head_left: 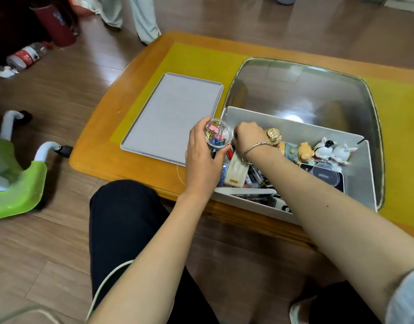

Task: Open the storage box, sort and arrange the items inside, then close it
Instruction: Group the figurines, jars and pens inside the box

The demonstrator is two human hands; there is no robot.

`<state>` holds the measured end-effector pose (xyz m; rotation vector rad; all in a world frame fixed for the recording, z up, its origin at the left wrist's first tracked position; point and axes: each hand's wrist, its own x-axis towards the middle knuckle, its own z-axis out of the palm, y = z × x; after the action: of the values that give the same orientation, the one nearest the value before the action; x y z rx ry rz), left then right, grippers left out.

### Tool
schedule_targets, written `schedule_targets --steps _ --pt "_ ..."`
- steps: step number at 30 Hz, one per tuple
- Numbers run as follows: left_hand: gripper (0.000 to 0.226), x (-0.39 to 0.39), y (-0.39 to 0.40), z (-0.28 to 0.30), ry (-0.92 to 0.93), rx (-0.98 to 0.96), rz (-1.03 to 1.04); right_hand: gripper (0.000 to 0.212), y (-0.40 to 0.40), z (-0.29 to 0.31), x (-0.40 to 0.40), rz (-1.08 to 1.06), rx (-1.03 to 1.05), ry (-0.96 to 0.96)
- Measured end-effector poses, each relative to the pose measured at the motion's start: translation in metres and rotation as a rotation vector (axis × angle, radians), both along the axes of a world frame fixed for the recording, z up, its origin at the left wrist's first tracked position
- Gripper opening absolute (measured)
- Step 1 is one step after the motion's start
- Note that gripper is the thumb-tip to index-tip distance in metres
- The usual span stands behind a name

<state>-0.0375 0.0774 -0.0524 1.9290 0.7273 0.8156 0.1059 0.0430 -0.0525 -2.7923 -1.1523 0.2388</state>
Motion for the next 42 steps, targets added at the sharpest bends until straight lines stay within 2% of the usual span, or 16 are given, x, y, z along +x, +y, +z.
schedule_targets --steps 7,11,18,21,30,33,38,42 --pt "0.070 0.001 0.001 -0.003 0.024 0.029 -0.005 0.017 -0.009 -0.001 -0.001 0.025 0.056 -0.045" --pt "0.072 0.001 0.001 -0.003 0.045 0.028 -0.008 0.018 -0.027 0.003 0.000 -0.001 0.232 -0.078" --pt "0.070 0.000 0.000 -0.001 0.095 0.100 0.016 0.010 -0.056 0.025 -0.001 0.018 0.589 -0.001" --pt "0.071 0.000 -0.001 -0.001 0.133 0.188 0.050 0.005 -0.070 0.031 -0.006 -0.020 0.753 0.027" --pt "0.072 0.001 -0.008 0.006 0.234 0.433 0.028 0.007 -0.118 0.044 -0.003 -0.132 1.004 0.084" --pt "0.073 0.010 -0.022 0.011 0.194 0.377 -0.110 0.004 -0.133 0.047 -0.002 -0.151 1.009 0.065" --pt "0.074 0.029 -0.049 0.011 0.098 0.064 -0.304 0.006 -0.149 0.043 -0.007 -0.177 0.980 0.104" --pt "0.071 0.033 -0.061 0.000 0.109 0.022 -0.348 0.013 -0.157 0.039 -0.012 -0.210 1.028 0.151"
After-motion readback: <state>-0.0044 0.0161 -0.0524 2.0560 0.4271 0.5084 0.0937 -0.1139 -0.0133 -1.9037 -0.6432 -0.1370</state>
